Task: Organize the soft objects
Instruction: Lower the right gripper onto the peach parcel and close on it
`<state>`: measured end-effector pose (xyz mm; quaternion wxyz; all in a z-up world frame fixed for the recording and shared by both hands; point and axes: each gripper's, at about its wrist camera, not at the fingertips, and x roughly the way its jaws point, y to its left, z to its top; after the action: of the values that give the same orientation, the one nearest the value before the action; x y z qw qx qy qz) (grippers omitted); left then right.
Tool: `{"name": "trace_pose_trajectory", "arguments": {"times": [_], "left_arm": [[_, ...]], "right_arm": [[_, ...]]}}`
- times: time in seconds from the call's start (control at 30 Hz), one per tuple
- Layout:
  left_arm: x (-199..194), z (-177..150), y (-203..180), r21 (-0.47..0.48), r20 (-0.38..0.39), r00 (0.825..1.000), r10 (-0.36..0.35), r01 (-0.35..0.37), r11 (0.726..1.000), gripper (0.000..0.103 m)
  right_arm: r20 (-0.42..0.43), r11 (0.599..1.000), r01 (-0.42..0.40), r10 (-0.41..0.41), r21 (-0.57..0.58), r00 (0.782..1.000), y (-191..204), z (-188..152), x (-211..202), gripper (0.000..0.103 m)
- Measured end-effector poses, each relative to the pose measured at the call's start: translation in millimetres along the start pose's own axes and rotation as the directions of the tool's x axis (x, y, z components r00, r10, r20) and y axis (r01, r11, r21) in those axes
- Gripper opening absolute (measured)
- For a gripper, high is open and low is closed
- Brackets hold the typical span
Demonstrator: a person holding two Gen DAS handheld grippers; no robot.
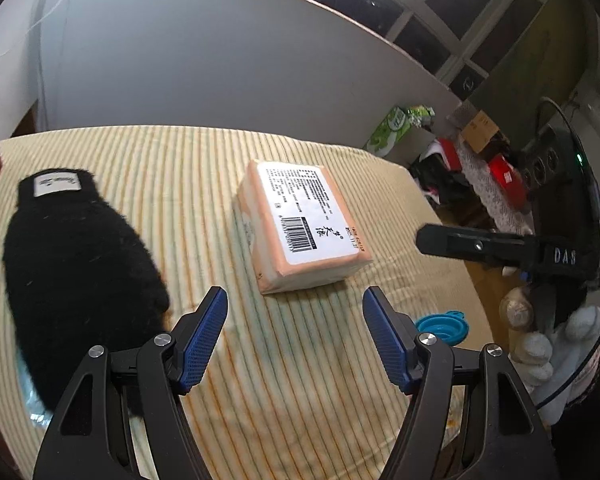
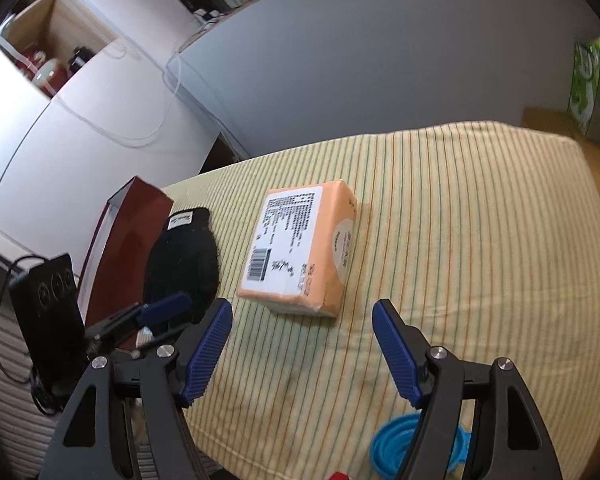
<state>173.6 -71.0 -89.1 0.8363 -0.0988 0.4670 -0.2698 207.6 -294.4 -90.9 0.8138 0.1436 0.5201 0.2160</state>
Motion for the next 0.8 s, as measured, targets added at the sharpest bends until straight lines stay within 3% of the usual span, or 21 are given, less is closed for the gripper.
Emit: {"name": "trace_pose_trajectory", "arguments": {"times": [0.3, 0.6, 0.8], "left_arm": [[27, 12, -6, 0.027, -0.042, 0.999, 0.015, -0.014, 1.0, 0.07], [40, 15, 1, 0.011, -0.073, 0.997, -0.002, 0.003, 1.0, 0.068], [40, 14, 3, 0.016, -0.079, 0.997, -0.001, 0.003, 1.0, 0.055]], "right_arm": [[-0.068, 0.994, -0.047, 0.054, 0.1, 0.996, -18, 21, 41, 0.068], [-0.108, 0.995, -0.049, 0.058, 0.088, 0.992, -10, 23, 65, 0.058], [-0.117, 0.996, -0.04, 0.049, 0.075, 0.992, -7, 23, 73, 0.051]]}}
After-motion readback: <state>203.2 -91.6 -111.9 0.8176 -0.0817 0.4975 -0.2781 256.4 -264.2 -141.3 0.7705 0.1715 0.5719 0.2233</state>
